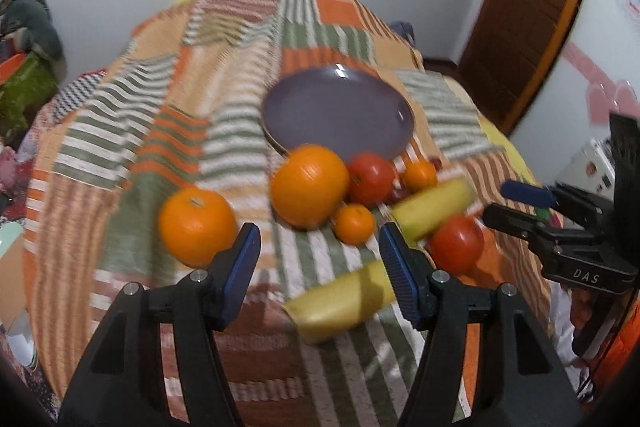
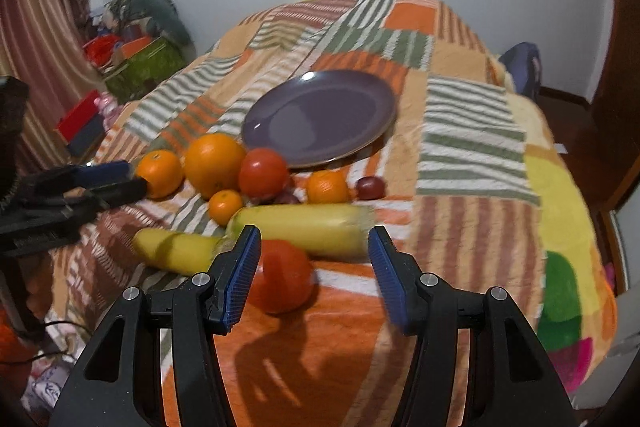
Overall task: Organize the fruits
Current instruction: 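Grasp the yellow squash with the left gripper while the right gripper grasps the large red tomato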
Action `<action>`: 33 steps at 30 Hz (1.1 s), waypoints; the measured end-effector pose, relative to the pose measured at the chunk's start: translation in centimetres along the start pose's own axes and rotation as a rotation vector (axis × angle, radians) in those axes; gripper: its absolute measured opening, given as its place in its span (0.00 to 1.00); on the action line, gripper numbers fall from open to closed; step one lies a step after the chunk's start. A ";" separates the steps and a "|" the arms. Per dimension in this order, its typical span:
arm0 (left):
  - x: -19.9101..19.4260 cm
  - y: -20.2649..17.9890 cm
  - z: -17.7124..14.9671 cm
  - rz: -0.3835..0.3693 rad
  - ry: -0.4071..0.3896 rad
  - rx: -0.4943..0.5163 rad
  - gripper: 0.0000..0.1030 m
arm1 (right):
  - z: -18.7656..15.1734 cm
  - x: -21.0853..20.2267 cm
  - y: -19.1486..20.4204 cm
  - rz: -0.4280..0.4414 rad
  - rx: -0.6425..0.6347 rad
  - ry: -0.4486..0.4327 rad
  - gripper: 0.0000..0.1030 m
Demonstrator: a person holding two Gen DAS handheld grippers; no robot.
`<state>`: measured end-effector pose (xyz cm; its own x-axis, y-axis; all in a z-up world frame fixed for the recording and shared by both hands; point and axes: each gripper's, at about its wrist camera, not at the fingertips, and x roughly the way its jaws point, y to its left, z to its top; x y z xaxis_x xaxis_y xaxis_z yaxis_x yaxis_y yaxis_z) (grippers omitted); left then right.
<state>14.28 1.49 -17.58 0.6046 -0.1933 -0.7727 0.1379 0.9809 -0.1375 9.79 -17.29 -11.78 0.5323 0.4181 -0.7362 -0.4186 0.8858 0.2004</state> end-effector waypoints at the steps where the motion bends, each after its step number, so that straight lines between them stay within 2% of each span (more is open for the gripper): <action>1: 0.3 -0.3 -0.3 -0.012 0.015 0.007 0.60 | 0.0 0.3 0.2 0.011 -0.002 0.007 0.51; 6: 2.1 -1.2 -1.3 -0.048 0.086 0.034 0.66 | -0.5 1.9 1.1 0.043 -0.013 0.060 0.51; 17: 4.8 -2.2 -1.9 -0.082 0.155 0.090 0.87 | -1.2 3.7 1.4 0.069 -0.009 0.128 0.51; 23: 5.3 -2.3 -1.8 -0.116 0.154 0.101 0.88 | -1.2 3.6 1.1 0.094 0.014 0.124 0.46; 25: 5.2 -2.4 -1.8 -0.119 0.149 0.105 0.86 | -1.3 3.6 1.1 0.095 0.015 0.123 0.46; 33: 3.4 -3.5 -2.4 -0.103 0.102 0.160 0.55 | -1.6 2.6 1.2 0.071 0.005 0.117 0.45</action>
<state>13.94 -2.56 -21.19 0.4994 -0.2814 -0.8194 0.3229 0.9381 -0.1254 9.53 -15.50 -14.47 0.4120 0.4541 -0.7900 -0.4482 0.8558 0.2582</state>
